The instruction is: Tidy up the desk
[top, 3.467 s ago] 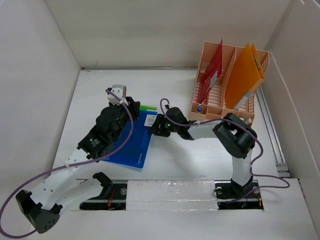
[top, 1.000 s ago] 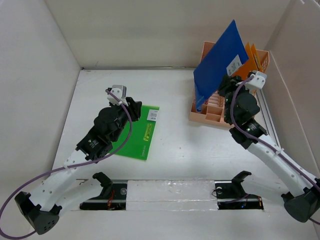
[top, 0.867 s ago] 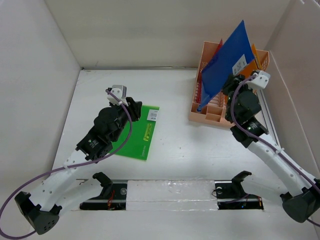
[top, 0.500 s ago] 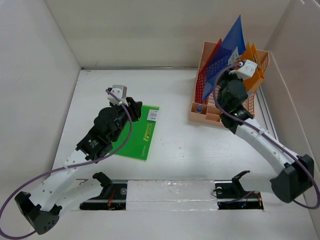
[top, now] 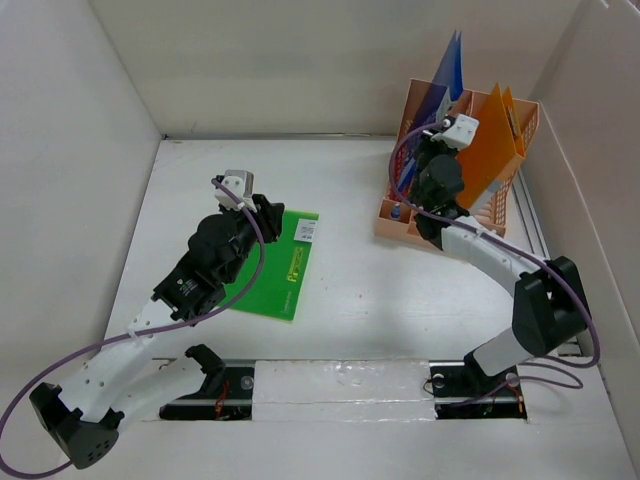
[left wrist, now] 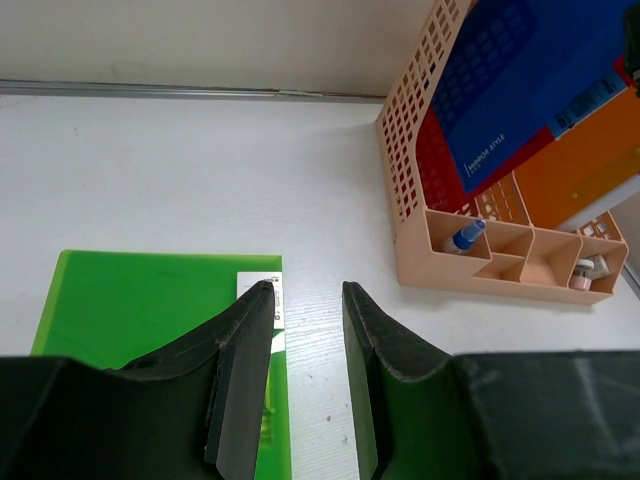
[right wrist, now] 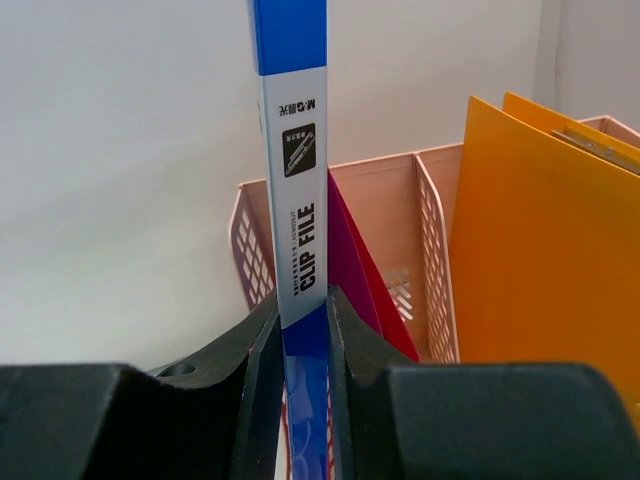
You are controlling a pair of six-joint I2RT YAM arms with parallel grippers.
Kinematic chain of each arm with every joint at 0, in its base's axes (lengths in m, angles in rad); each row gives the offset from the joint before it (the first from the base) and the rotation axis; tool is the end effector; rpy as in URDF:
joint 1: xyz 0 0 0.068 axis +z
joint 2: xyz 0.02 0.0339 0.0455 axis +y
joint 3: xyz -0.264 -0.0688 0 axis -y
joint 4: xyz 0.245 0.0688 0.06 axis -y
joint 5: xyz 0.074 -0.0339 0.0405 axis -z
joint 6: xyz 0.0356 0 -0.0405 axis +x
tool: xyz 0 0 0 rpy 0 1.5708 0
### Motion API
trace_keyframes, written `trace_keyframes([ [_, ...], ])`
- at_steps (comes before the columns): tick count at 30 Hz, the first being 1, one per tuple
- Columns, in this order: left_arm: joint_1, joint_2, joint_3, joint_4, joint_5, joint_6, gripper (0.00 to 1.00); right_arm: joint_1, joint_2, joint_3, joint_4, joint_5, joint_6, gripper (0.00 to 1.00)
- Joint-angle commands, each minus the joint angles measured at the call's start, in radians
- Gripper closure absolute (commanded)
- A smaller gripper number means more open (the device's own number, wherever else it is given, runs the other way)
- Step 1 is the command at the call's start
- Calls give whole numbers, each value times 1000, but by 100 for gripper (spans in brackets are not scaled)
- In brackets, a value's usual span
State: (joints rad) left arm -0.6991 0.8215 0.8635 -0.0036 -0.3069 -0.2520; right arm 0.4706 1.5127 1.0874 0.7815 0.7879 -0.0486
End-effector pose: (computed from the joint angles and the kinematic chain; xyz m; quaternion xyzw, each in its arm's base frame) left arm 0.1526 -0.1142 0.3812 0.0445 0.6926 -0.2318 0.6816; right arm 0.3194 0.1342 0.3652 0.1694 0.5902 -0.0554 0.7873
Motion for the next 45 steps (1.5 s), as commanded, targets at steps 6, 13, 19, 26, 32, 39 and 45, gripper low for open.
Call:
trace_keyframes([
  [6,1,-16,-4,40,-11,14,70,14,83,-12,289,-24,-74,100],
  [13,1,-1,-9,43,-17,14,70,43,130,-95,403,20,-89,100],
  [19,1,11,-6,45,-12,14,70,66,181,-118,427,60,-86,100],
  [26,1,16,-6,44,-14,14,70,95,202,-133,415,119,-48,100],
  [32,1,13,-6,45,-9,14,71,105,233,-164,409,178,-30,100],
  [39,1,8,-6,44,-9,13,71,74,193,-208,446,209,-77,100],
  [45,1,8,-4,45,0,10,70,45,167,-208,426,223,-105,100],
])
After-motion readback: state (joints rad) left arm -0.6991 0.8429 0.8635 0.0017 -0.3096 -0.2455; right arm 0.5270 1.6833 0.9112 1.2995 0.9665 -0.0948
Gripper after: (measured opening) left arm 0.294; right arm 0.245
